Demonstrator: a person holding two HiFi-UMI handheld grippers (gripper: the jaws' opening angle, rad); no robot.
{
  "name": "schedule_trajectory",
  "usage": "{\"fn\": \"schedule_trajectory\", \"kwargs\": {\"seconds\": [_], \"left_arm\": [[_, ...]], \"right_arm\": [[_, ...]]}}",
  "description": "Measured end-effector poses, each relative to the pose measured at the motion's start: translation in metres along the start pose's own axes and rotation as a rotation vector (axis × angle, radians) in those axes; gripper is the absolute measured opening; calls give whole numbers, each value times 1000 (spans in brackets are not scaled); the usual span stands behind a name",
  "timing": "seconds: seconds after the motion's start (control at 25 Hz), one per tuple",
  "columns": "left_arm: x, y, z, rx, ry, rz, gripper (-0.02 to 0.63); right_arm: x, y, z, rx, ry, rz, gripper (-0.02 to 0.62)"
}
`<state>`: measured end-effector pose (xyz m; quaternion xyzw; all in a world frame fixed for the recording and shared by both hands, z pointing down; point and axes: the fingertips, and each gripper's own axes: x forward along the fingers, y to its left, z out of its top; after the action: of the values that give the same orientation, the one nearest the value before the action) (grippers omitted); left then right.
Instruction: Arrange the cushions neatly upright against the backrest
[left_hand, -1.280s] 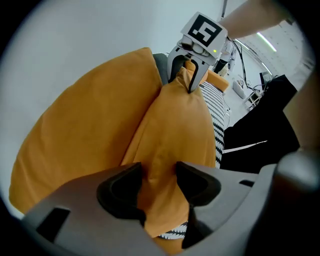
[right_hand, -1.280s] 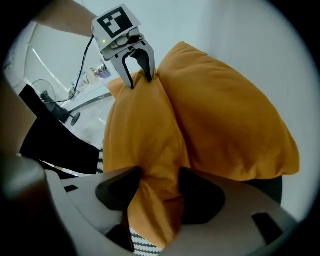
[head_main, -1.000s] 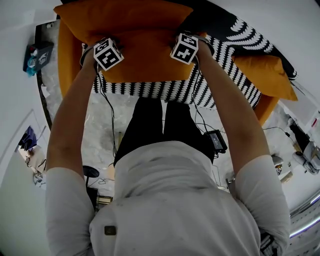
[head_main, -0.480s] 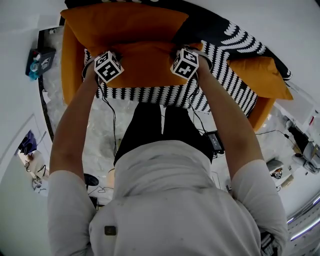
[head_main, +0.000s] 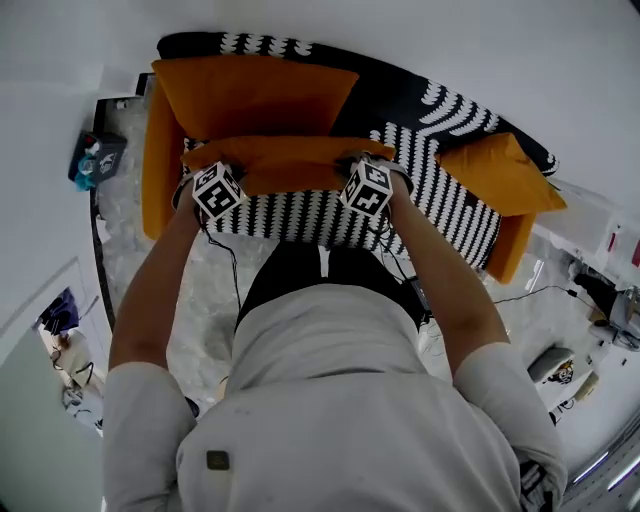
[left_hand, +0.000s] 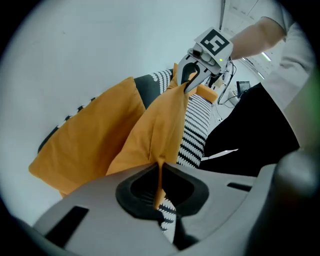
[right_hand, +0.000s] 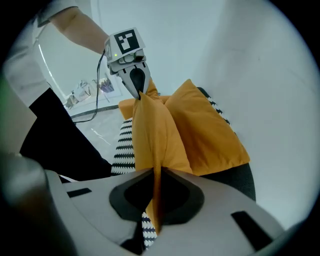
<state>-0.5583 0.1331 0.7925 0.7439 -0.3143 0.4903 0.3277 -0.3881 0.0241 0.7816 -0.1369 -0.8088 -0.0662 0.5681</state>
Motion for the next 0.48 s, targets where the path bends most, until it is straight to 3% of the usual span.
{"fn": "schedule_trajectory", "kwargs": {"seconds": [0.2,0.48], "left_arm": [[-45,-3,24,-16,-69,59,15],[-70,-9,69,53,-97,70,15]], "right_arm": [[-46,7,8,23,-33,-73,40],[-104,-8,-1,49,-54,-168,40]]}}
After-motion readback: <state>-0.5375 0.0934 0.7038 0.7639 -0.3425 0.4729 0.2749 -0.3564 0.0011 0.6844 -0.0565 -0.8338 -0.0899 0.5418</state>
